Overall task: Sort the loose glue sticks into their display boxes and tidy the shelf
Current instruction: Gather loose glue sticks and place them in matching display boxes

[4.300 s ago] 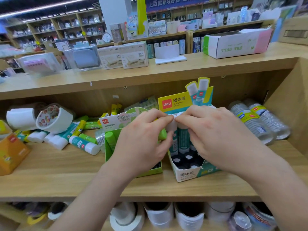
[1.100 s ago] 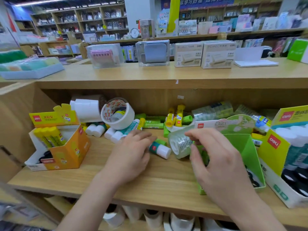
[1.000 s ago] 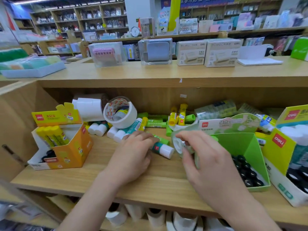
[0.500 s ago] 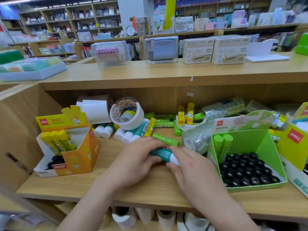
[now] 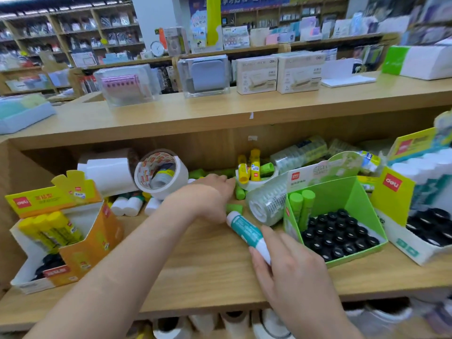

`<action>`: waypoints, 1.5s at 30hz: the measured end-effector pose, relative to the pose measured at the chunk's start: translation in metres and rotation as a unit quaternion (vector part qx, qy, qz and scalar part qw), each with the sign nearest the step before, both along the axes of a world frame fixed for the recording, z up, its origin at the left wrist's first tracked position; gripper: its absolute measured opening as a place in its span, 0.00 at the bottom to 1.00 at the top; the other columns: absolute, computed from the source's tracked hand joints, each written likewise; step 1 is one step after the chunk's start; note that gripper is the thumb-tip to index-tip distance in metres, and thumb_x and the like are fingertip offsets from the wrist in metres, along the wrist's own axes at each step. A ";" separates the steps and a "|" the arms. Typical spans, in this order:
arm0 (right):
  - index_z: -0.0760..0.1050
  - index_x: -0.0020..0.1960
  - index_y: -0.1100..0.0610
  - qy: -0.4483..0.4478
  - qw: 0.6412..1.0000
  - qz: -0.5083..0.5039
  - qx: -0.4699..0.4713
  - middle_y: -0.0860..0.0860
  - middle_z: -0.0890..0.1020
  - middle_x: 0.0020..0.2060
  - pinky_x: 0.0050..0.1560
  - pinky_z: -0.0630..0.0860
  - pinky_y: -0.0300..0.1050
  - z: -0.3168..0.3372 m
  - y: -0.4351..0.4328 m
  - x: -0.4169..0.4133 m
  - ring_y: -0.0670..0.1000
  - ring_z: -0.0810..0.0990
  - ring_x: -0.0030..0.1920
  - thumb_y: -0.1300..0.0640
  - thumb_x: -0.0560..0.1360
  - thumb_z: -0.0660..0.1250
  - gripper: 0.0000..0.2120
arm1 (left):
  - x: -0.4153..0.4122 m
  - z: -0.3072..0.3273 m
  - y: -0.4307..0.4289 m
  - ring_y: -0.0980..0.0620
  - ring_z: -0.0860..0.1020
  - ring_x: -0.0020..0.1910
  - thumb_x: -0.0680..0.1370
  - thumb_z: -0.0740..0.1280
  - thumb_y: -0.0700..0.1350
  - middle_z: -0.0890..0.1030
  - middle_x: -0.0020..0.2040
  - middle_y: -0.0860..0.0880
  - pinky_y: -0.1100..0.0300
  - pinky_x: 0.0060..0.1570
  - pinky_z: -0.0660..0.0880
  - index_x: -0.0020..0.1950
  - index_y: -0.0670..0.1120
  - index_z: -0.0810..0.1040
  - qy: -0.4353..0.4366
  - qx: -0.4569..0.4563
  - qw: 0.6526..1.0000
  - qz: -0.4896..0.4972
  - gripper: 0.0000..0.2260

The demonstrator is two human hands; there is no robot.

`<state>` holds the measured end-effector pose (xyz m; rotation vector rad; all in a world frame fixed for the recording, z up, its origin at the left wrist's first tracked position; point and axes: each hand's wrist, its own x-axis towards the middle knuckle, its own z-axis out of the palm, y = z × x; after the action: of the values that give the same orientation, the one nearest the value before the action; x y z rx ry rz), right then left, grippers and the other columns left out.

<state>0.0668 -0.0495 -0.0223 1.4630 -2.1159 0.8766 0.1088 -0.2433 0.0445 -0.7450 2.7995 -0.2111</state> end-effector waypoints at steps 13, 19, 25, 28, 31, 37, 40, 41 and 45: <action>0.81 0.49 0.62 0.030 0.999 -0.031 -0.011 0.52 0.76 0.29 0.26 0.73 0.41 -0.001 0.007 -0.004 0.54 0.77 0.26 0.49 0.73 0.58 0.20 | 0.008 -0.003 -0.002 0.43 0.77 0.56 0.74 0.64 0.41 0.77 0.57 0.47 0.52 0.47 0.77 0.64 0.51 0.71 -0.023 -0.078 0.997 -0.015 0.18; 0.82 0.50 0.63 0.024 0.999 -0.032 -0.018 0.52 0.78 0.30 0.27 0.74 0.41 -0.006 0.005 -0.003 0.54 0.78 0.26 0.49 0.73 0.58 0.21 | 0.040 -0.013 0.001 0.46 0.81 0.47 0.72 0.63 0.36 0.83 0.50 0.49 0.56 0.41 0.77 0.55 0.48 0.77 0.284 -0.079 0.943 -0.154 0.14; 0.81 0.55 0.60 -0.044 0.999 0.014 -0.019 0.50 0.78 0.34 0.29 0.67 0.38 0.004 0.003 -0.001 0.50 0.76 0.28 0.48 0.74 0.59 0.21 | 0.077 0.009 0.056 0.43 0.83 0.47 0.75 0.66 0.45 0.84 0.44 0.44 0.50 0.43 0.81 0.57 0.45 0.76 0.742 0.498 0.431 0.122 0.11; 0.80 0.57 0.58 -0.075 0.997 0.033 -0.003 0.47 0.78 0.34 0.30 0.62 0.37 0.006 -0.002 0.001 0.49 0.74 0.28 0.46 0.74 0.58 0.21 | 0.087 0.007 0.061 0.45 0.83 0.37 0.80 0.60 0.41 0.81 0.37 0.44 0.50 0.38 0.81 0.55 0.46 0.75 0.751 0.553 0.316 0.173 0.06; 0.80 0.57 0.58 -0.077 0.996 0.044 0.009 0.47 0.77 0.33 0.33 0.58 0.35 0.003 -0.009 0.005 0.49 0.75 0.29 0.46 0.74 0.58 0.22 | 0.098 0.005 0.061 0.50 0.78 0.30 0.82 0.58 0.38 0.75 0.36 0.44 0.53 0.34 0.79 0.53 0.47 0.74 0.754 0.539 0.308 0.216 0.07; 0.80 0.54 0.61 -0.053 0.998 0.038 -0.003 0.50 0.79 0.31 0.27 0.67 0.41 0.004 -0.021 0.014 0.53 0.78 0.29 0.46 0.73 0.58 0.22 | 0.112 0.002 0.060 0.50 0.74 0.28 0.78 0.60 0.32 0.76 0.36 0.45 0.57 0.26 0.74 0.50 0.48 0.74 0.655 0.528 0.482 0.246 0.10; 0.80 0.51 0.62 -0.037 0.999 0.015 0.001 0.51 0.79 0.29 0.25 0.68 0.40 0.006 -0.025 0.016 0.55 0.79 0.27 0.47 0.73 0.58 0.22 | 0.111 -0.002 0.057 0.51 0.75 0.30 0.78 0.65 0.43 0.77 0.36 0.50 0.58 0.31 0.74 0.52 0.54 0.74 0.460 0.337 0.787 0.235 0.06; 0.80 0.50 0.62 -0.035 0.999 0.006 0.003 0.52 0.79 0.28 0.25 0.68 0.40 0.006 -0.027 0.016 0.55 0.79 0.27 0.47 0.73 0.59 0.21 | 0.107 -0.005 0.056 0.51 0.77 0.36 0.78 0.66 0.50 0.78 0.40 0.53 0.57 0.36 0.74 0.54 0.56 0.74 0.377 0.229 0.868 0.227 0.06; 0.80 0.48 0.61 -0.032 0.999 -0.020 0.011 0.50 0.76 0.26 0.28 0.61 0.40 0.003 -0.029 0.015 0.54 0.76 0.26 0.49 0.72 0.64 0.16 | 0.084 -0.008 0.056 0.45 0.78 0.52 0.76 0.62 0.64 0.80 0.51 0.48 0.54 0.42 0.71 0.56 0.52 0.75 0.233 0.006 0.949 0.210 0.18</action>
<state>0.0815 -0.0784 -0.0189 1.4165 -2.2005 0.8994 0.1929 -0.1868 0.0364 -1.5354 2.9541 0.0725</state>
